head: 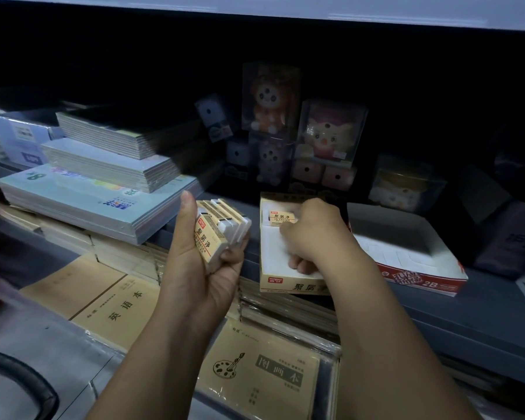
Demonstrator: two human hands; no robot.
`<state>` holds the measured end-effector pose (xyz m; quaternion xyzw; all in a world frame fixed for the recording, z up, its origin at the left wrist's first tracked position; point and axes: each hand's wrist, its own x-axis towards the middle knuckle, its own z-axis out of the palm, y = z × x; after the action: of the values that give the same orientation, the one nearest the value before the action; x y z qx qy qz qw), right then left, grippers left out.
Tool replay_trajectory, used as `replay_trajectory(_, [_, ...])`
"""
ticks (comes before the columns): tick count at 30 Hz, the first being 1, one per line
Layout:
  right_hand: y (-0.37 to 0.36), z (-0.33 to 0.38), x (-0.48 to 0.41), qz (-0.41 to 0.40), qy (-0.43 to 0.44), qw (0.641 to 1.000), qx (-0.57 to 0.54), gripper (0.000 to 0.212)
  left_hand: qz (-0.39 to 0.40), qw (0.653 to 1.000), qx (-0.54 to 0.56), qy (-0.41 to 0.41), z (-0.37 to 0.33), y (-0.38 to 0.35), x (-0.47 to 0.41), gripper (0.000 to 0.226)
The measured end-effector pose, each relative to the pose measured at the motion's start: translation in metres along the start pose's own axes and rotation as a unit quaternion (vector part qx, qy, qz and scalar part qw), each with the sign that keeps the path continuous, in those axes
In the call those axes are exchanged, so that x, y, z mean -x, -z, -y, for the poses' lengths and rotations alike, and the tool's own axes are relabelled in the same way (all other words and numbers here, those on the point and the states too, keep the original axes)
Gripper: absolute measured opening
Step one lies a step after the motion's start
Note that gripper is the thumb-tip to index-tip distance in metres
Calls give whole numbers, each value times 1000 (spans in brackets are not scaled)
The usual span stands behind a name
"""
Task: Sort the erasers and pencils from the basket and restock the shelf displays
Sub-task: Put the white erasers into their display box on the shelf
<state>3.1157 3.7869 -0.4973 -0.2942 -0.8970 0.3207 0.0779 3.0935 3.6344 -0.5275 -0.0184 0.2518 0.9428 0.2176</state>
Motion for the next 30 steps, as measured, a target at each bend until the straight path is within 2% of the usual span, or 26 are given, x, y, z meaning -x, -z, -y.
replay_trajectory(3, [7, 6, 5, -40, 113, 993, 9, 14, 1, 1000, 3, -1, 0, 1, -2, 54])
replay_trajectory(6, [15, 21, 17, 55, 172, 978, -103, 11, 13, 1000, -7, -4, 0, 3, -3, 54])
replay_trajectory(8, [14, 28, 23, 106, 182, 969, -131, 15, 24, 1000, -9, -7, 0, 5, -3, 56])
replay_trajectory(18, [7, 26, 19, 160, 149, 945, -243, 20, 22, 1000, -14, -14, 0, 5, -2, 55])
replay_trajectory(27, [8, 24, 17, 141, 109, 942, -284, 26, 19, 1000, 8, -4, -1, 1, 1, 41])
replay_trajectory(30, [11, 21, 13, 106, 96, 938, -316, 26, 10, 999, 34, 0, -2, 1, 0, 41])
